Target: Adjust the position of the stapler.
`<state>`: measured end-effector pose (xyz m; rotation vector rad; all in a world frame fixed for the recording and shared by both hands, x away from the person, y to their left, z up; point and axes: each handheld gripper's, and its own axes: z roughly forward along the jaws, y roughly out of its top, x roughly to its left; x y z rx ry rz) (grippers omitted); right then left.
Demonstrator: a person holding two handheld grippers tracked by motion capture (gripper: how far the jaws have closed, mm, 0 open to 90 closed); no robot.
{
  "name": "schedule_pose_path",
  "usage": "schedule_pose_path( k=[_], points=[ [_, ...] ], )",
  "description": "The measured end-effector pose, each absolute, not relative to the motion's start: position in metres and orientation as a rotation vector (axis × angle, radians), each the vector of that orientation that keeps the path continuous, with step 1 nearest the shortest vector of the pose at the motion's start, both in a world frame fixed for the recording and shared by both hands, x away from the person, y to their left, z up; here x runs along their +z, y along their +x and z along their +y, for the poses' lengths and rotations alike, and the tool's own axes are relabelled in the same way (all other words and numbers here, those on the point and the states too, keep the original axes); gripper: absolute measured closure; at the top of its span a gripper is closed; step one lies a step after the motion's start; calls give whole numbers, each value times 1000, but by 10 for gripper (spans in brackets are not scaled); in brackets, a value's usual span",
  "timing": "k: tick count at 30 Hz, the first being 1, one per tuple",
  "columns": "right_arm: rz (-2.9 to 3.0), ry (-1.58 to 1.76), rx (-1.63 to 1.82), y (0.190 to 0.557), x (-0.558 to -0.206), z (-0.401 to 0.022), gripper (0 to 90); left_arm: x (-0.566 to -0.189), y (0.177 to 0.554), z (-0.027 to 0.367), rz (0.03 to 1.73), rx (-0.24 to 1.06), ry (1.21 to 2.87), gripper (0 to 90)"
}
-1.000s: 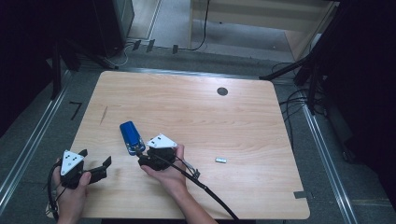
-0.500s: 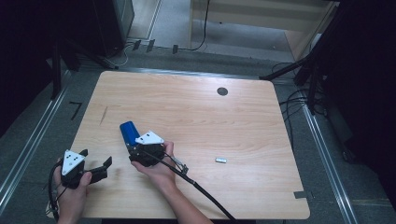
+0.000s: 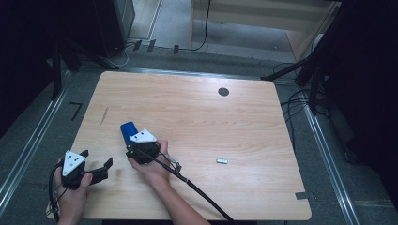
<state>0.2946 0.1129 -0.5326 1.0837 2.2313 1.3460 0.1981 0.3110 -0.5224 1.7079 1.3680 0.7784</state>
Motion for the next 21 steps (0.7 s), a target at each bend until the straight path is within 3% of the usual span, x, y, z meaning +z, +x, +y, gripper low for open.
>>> schedule_pose_path(
  k=[7, 21],
  points=[
    [2238, 1069, 1319, 299, -533, 119, 592, -522, 198, 310, 1369, 782, 1710, 78],
    [2195, 1068, 1246, 300, -532, 124, 664, -523, 198, 310, 1369, 781, 1712, 78]
  ],
)
